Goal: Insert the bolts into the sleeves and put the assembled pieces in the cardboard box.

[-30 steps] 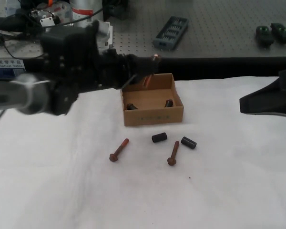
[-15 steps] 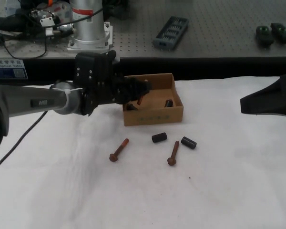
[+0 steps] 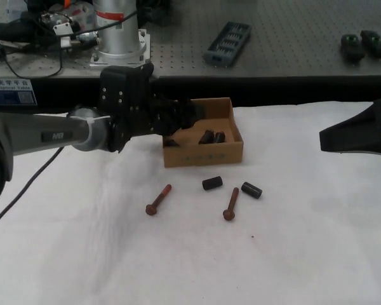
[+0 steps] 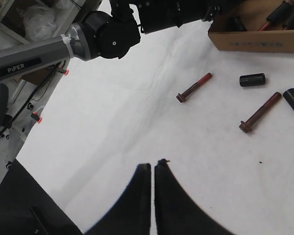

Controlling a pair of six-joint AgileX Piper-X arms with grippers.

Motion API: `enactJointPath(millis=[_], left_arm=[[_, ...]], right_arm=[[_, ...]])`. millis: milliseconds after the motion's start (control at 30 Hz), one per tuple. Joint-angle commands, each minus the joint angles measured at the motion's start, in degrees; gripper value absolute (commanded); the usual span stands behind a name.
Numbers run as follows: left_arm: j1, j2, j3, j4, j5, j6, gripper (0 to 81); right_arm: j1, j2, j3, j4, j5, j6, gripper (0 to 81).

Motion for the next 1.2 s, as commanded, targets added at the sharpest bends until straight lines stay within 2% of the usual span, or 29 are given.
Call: enactJointPath(millis=[0, 67, 233, 400, 500, 633, 733, 867, 1000, 1167], left_arm=[[0.23, -0.77, -0.25, 0.65, 7.86, -1.05, 33.2], [0.23, -1.96, -0.25, 0.65, 11.9, -2.57, 26.1], [0.23, -6.45, -0.25, 0.75, 18.24, -10.18, 0.4], [0.23, -12.51, -0.12, 3.54, 22.65, -11.78, 0.7], [0.23, -17.99, 0.51, 10.12, 25.83, -8.93, 0.7], [0.23, -27.73, 4.81, 26.75, 25.09, 4.27, 0.7], [0.23, -36.27, 9.99, 43.38, 19.06, 18.21, 0.7], [0.23, -49.1, 19.54, 60.48, 12.82, 31.1, 0.7], [0.23, -62.25, 30.35, 62.57, 12.83, 31.71, 0.7], [0.23, -76.4, 40.11, 62.29, 9.33, 27.06, 0.7]], right_arm=[[-0.4, -0.57, -0.19, 0.04, -1.18, -0.52, 2.9], [-0.4, -0.57, -0.19, 0.04, -1.18, -0.52, 2.9], [-0.4, -0.57, -0.19, 0.04, -1.18, -0.52, 2.9], [-0.4, -0.57, -0.19, 0.04, -1.18, -0.52, 2.9], [-0.4, -0.57, -0.19, 1.61, -1.17, -0.52, 2.9], [-0.4, -1.06, -0.19, 7.07, -1.17, -0.52, 2.9], [-0.4, -1.97, -0.19, 12.13, -0.6, -4.6, 2.9], [-0.4, -4.18, -0.19, 19.55, 5.84, -9.83, 2.9], [-0.4, -6.25, -0.19, 24.72, 11.95, -15.11, 2.9], [-0.4, -7.11, -0.19, 28.19, 14.05, -17.2, 2.9]])
